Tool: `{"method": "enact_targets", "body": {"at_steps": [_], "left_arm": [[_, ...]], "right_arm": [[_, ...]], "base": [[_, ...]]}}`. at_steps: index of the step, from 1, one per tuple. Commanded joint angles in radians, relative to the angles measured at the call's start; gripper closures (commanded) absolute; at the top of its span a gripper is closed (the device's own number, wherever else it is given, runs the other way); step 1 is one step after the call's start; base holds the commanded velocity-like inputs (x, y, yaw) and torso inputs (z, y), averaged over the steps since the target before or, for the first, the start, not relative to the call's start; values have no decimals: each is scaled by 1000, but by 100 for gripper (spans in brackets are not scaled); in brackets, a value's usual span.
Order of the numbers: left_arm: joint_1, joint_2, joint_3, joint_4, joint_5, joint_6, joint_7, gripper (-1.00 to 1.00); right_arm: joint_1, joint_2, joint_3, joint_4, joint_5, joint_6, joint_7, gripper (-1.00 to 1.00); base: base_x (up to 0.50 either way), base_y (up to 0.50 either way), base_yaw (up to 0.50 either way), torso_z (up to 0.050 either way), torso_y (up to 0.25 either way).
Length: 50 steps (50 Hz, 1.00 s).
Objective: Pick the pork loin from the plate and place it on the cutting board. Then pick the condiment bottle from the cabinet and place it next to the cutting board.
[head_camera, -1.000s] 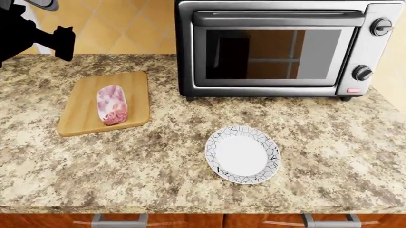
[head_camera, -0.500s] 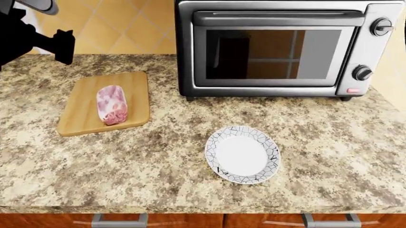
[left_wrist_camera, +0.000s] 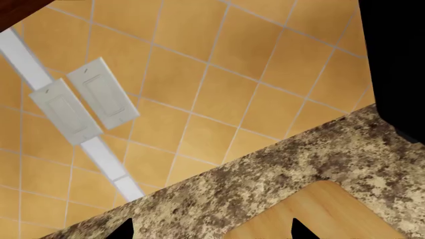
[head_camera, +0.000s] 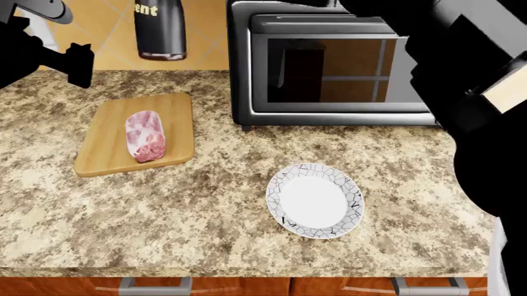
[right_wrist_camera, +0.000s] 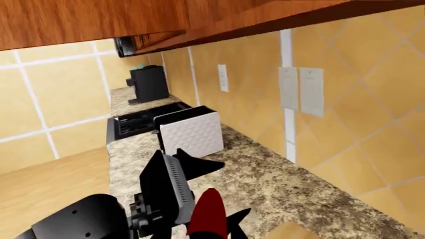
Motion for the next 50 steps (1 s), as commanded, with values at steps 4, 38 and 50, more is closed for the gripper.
{"method": "enact_targets", "body": {"at_steps": [4, 38, 50], "left_arm": [[9, -12, -5, 6, 0, -4, -7, -100], [10, 11, 7, 35, -6, -18, -2, -100], [23, 8, 8, 95, -17, -46, 1, -100]], "right_arm": [[-54, 0, -128, -84, 128, -65, 15, 100], [-197, 283, -126, -591, -79, -419, 458, 100], [-260, 314, -119, -653, -92, -470, 505, 100]], "base": [[0, 0, 0, 0, 0], [0, 0, 0, 0, 0], [0, 0, 0, 0, 1]]}}
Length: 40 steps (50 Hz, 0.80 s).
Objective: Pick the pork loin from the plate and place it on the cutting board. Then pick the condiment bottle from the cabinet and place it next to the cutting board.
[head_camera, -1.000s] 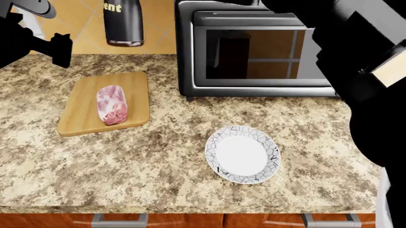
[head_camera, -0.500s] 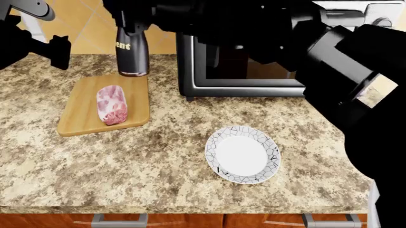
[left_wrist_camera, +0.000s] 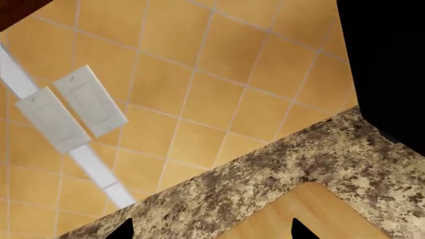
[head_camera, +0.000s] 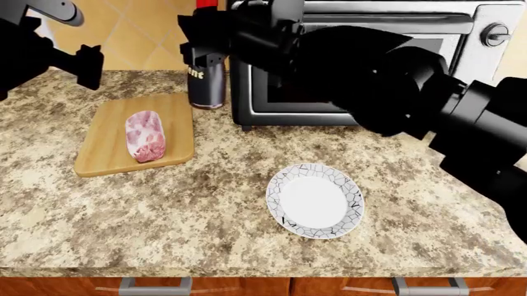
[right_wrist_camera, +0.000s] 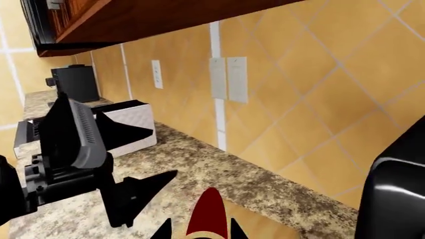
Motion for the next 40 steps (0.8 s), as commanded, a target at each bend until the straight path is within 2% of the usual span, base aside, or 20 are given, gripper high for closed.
{"method": "enact_targets", "body": {"at_steps": [1, 21, 40], "left_arm": [[6, 2, 2, 35, -7, -15, 3, -100], [8, 3, 0, 50, -12, -20, 2, -100], [13, -1, -3, 52, -16, -18, 2, -100]], "right_arm": [[-49, 52, 18, -101, -38, -66, 71, 100], [-110, 144, -15, -293, -152, -143, 211, 100], [-212, 112, -50, -268, -278, -234, 228, 100]], "base": [[0, 0, 0, 0, 0], [0, 0, 0, 0, 1], [0, 0, 0, 0, 0]]}}
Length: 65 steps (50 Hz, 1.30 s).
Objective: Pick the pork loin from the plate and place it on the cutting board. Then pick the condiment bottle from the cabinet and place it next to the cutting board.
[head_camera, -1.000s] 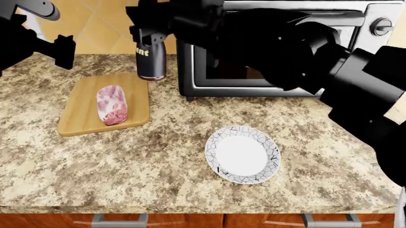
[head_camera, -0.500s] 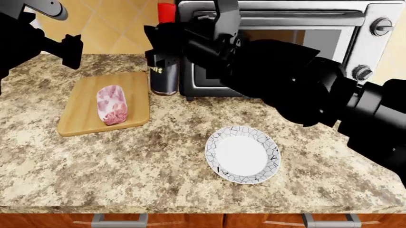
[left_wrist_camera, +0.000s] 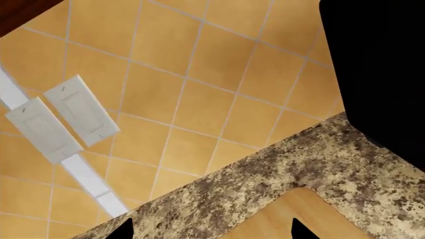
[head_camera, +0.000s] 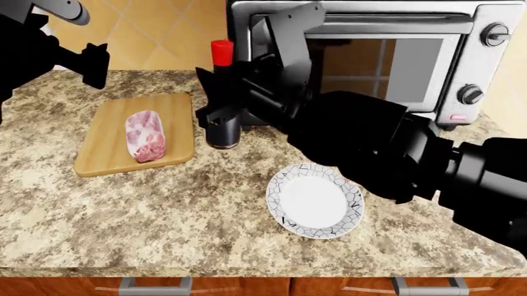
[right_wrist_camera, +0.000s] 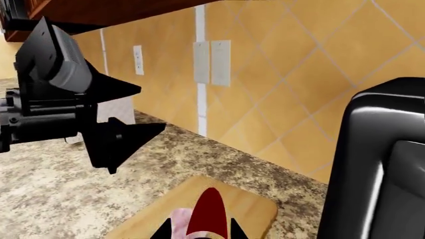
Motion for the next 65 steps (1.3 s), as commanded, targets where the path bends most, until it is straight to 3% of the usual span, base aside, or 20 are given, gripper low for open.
{"method": "enact_targets", "body": {"at_steps": [1, 65], "left_arm": [[6, -3, -3, 3, -3, 1, -1, -100], [20, -17, -7, 33, -13, -10, -2, -100]], "right_arm": [[-58, -18, 0, 22, -84, -62, 11, 100], [-200, -66, -15, 111, -218, -161, 55, 100]], "base": [[0, 0, 0, 0, 0], [0, 0, 0, 0, 0]]}}
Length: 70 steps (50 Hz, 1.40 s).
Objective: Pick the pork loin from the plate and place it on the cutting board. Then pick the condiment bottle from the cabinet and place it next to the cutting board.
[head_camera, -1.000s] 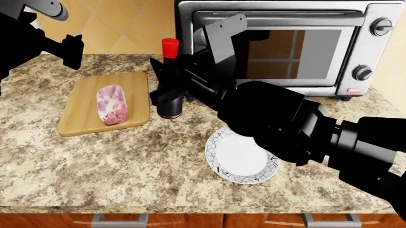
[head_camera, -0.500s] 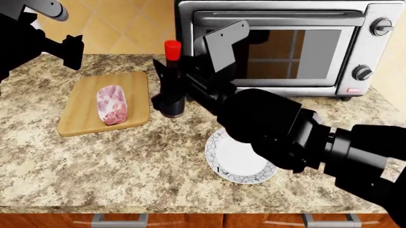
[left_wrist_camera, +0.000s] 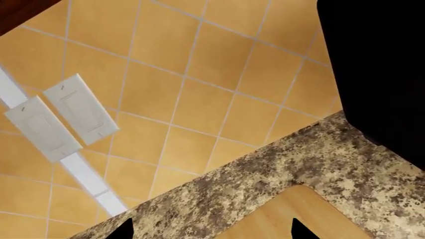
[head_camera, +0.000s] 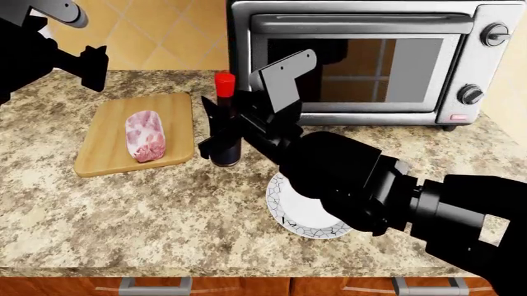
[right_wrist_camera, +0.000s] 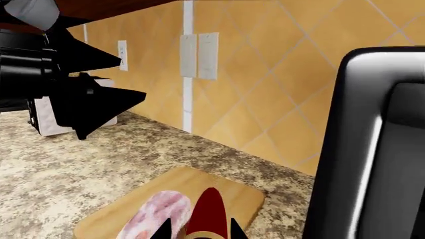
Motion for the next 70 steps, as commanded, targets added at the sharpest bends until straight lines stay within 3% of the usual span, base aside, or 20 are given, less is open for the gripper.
{"method": "enact_targets", "body": {"at_steps": [1, 70], "left_arm": [[1, 0, 0, -4, 0, 5, 0, -100], [1, 0, -1, -10, -4, 13, -1, -100]], "right_arm": [[-23, -14, 11, 33, -31, -11, -4, 100], [-85, -56, 4, 115, -74, 7, -15, 100]], "base": [[0, 0, 0, 0, 0], [0, 0, 0, 0, 0]]}}
